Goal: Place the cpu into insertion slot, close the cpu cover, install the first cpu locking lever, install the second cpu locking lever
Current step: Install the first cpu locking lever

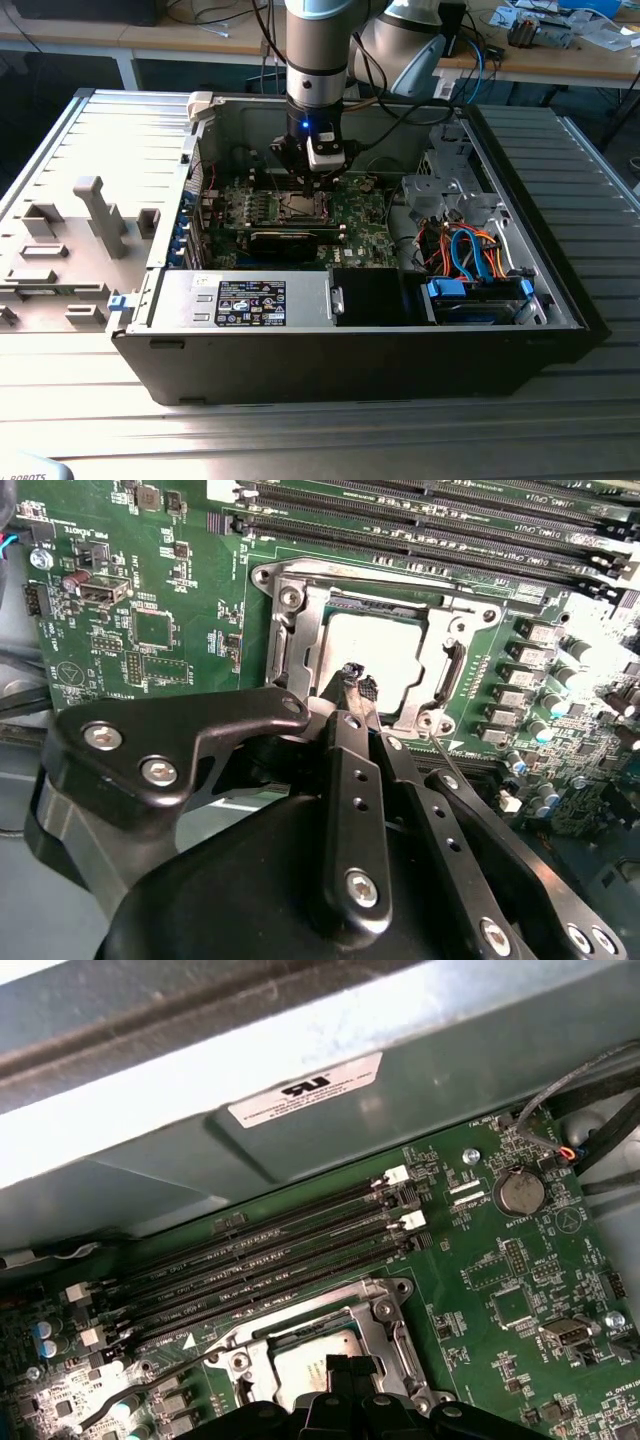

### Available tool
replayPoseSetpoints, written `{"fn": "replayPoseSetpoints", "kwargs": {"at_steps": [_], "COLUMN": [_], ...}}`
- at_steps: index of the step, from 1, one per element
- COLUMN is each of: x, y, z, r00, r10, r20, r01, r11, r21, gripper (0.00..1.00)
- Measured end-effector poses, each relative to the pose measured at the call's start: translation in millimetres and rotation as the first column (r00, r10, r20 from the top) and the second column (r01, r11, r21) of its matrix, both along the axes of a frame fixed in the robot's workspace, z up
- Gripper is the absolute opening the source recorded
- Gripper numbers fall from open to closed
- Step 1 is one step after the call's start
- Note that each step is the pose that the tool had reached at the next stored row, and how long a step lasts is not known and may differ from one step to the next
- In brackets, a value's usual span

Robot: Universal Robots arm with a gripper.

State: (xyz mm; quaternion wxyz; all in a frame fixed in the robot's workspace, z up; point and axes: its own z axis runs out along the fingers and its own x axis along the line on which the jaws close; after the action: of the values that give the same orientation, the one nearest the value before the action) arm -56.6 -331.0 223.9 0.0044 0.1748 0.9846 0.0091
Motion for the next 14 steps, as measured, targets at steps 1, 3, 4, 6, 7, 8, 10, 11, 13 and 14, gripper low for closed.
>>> {"fn": "replayPoseSetpoints", "kwargs": {"at_steps": [1, 3, 4, 6, 7, 8, 10, 11, 13, 14], "x": [0.0, 0.0, 0.0, 0.0, 0.0, 0.0, 0.0, 0.0, 0.0, 0.0], "y": [0.0, 0.0, 0.0, 0.0, 0.0, 0.0, 0.0, 0.0, 0.0, 0.0], "z": [0.0, 0.0, 0.0, 0.0, 0.0, 0.0, 0.0, 0.0, 0.0, 0.0], "r00": [1.0, 1.0, 0.9999, 0.9999, 0.9998, 0.9998, 0.9997, 0.9996, 0.9994, 0.9993], "r10": [0.003, 0.008, 0.011, 0.015, 0.017, 0.02, 0.025, 0.027, 0.034, 0.036], "r20": [0.0, 0.0, 0.0, -0.0001, 0.0, 0.0, 0.0, 0.0, -0.0001, 0.0], "r01": [-0.003, -0.008, -0.011, -0.015, -0.017, -0.02, -0.025, -0.027, -0.034, -0.036], "r11": [1.0, 1.0, 0.9999, 0.9999, 0.9998, 0.9998, 0.9997, 0.9996, 0.9994, 0.9993], "r21": [0.0, 0.0, 0.0, 0.0, 0.0, 0.0, 0.0, 0.0, 0.0, 0.0], "gripper": [0.11, 0.11, 0.11, 0.11, 0.11, 0.11, 0.11, 0.11, 0.11, 0.11]}}
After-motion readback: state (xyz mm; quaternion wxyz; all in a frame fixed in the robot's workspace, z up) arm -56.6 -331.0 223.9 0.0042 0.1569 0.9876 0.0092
